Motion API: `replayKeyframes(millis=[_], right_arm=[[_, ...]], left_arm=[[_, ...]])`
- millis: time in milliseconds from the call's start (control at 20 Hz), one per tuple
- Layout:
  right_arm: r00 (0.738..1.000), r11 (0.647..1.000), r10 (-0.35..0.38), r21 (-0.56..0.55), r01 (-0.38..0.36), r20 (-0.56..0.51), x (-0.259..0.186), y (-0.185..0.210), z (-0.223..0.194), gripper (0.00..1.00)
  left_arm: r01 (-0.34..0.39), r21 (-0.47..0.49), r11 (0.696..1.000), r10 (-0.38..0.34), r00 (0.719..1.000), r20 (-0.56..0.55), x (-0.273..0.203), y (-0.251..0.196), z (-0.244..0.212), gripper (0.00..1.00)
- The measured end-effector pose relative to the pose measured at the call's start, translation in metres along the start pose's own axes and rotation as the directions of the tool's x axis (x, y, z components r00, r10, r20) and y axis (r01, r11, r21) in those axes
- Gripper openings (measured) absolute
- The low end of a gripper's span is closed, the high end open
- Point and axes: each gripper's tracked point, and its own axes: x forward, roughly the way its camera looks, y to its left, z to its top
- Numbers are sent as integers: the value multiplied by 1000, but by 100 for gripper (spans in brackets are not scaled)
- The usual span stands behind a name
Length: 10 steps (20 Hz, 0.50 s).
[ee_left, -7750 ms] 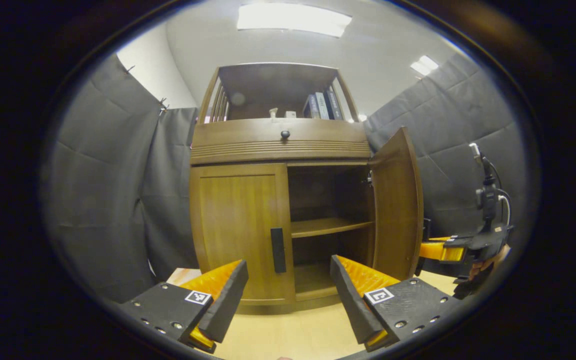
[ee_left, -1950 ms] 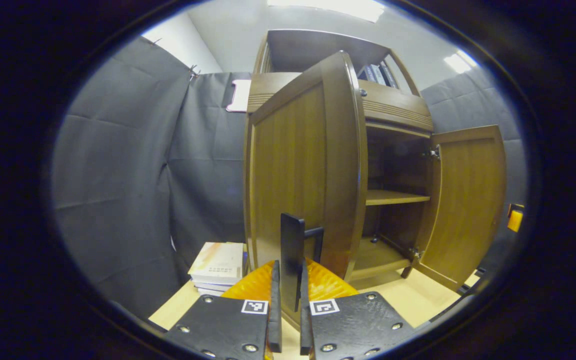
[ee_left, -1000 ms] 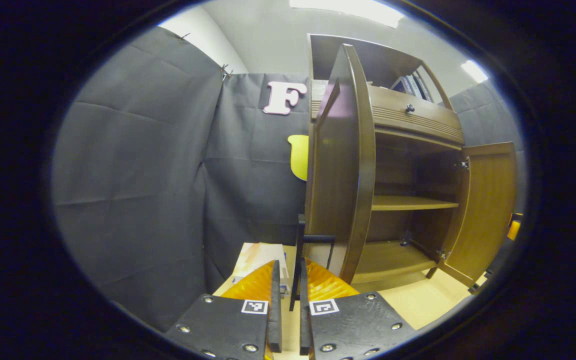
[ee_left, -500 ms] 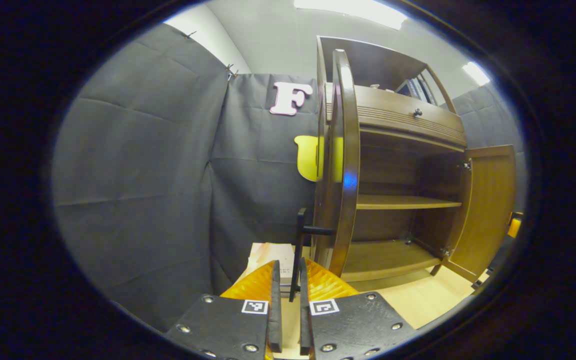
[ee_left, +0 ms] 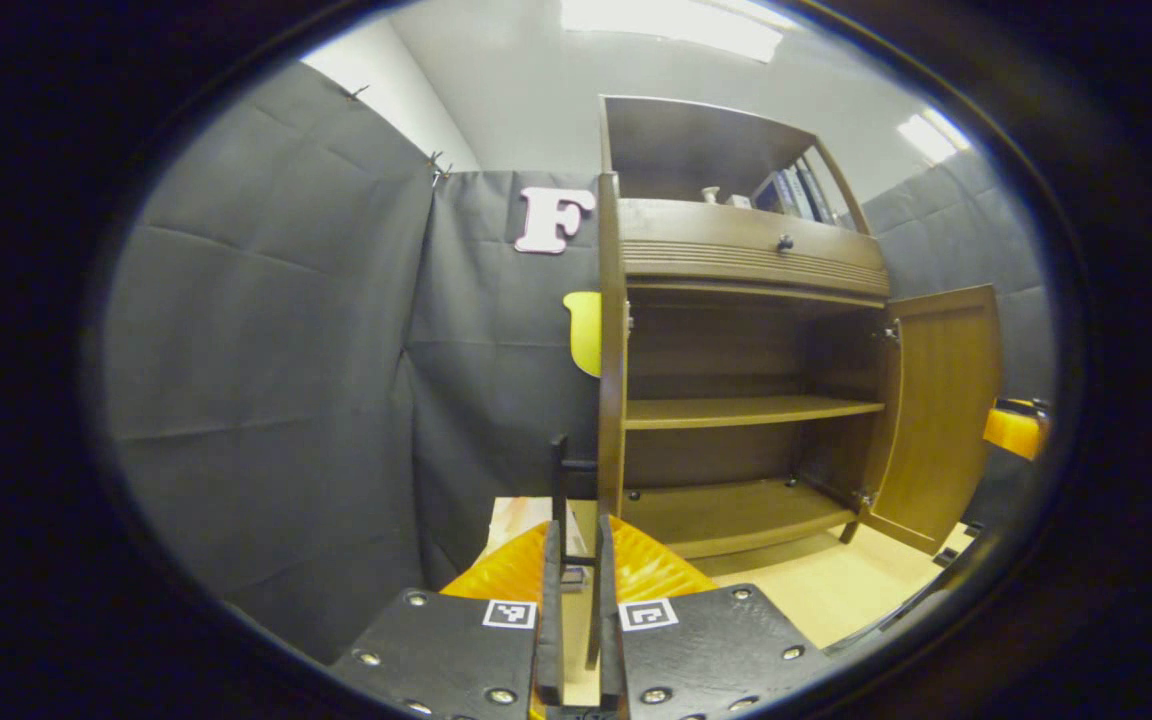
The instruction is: Open the right door of the double-door shoe cabinet with the right hand, and open the left door with the left hand.
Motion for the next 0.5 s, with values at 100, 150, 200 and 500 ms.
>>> replayKeyframes(millis=[100,150,200,500], right_arm=[[1000,1000,-16,5,16,-1,-10,-13,-1,97],[1000,1000,-23,12,23,0,-15,-21,-2,97],[1000,999,-28,19,28,-3,-19,-29,-3,98],[998,998,-60,34,61,-27,-50,-73,-16,98]], left_arm=[[3,-8,1000,-3,1000,-5,-16,-14,-2,17],[3,-12,1000,-3,1000,-5,-26,-23,-1,17],[-5,-12,1000,5,1000,-6,-34,-30,-1,17],[-17,38,999,17,1000,14,-73,-77,4,46]])
